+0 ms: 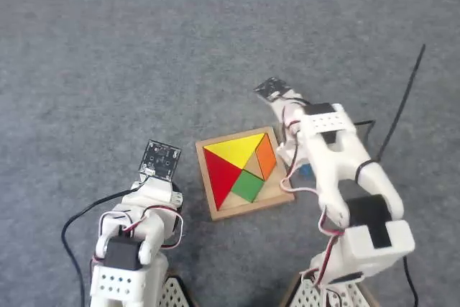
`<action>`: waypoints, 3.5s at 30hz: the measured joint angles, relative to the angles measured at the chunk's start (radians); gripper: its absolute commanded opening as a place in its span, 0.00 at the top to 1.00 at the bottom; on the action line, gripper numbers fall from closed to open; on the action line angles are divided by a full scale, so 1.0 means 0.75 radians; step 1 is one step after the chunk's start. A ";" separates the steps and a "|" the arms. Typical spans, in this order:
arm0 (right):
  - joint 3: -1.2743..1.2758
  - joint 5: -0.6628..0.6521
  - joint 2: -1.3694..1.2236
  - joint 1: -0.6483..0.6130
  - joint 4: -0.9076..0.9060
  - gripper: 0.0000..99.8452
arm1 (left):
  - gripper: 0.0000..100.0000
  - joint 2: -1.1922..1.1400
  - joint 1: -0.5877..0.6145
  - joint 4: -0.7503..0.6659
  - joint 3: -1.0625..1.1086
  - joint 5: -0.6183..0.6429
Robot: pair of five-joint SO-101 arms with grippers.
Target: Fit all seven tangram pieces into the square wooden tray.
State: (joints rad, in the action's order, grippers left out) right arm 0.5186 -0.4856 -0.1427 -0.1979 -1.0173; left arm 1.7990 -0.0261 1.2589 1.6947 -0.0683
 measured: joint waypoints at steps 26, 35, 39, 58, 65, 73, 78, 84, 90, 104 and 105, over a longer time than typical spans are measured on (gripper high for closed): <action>0.008 0.008 0.550 0.221 -0.223 0.76 | 0.98 0.000 -0.004 0.000 0.000 0.000; 0.143 0.010 0.483 0.141 -0.108 0.76 | 0.98 0.000 0.000 0.000 0.000 0.000; 0.143 0.010 0.329 0.143 -0.065 0.76 | 0.98 0.000 -0.002 0.000 0.000 0.000; 0.018 0.047 0.139 0.254 -0.016 0.81 | 0.98 0.000 -0.002 0.000 0.000 0.000; 0.018 0.110 0.139 0.254 0.027 0.81 | 0.98 0.000 0.000 0.000 0.000 0.000; 0.002 0.176 0.065 0.256 0.051 0.82 | 0.98 0.000 -0.002 0.000 0.000 0.000; -0.012 0.176 0.061 0.262 0.051 0.91 | 0.98 0.000 0.000 0.000 0.000 0.000; -0.041 0.205 0.051 0.274 0.051 0.92 | 0.98 0.000 0.000 0.000 0.000 0.000; -0.053 0.248 0.051 0.288 0.051 0.93 | 0.98 0.000 0.000 0.000 0.000 0.000; -0.053 0.333 0.207 0.331 -0.008 0.99 | 0.98 0.000 0.000 0.000 0.000 0.000; -0.053 0.346 0.221 0.331 -0.014 0.99 | 0.98 0.000 0.000 0.000 0.000 0.000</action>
State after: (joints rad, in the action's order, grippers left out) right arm 0.4787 -0.2263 0.0230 0.0506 -1.0280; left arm 1.7990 -0.0261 1.2589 1.6947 -0.0683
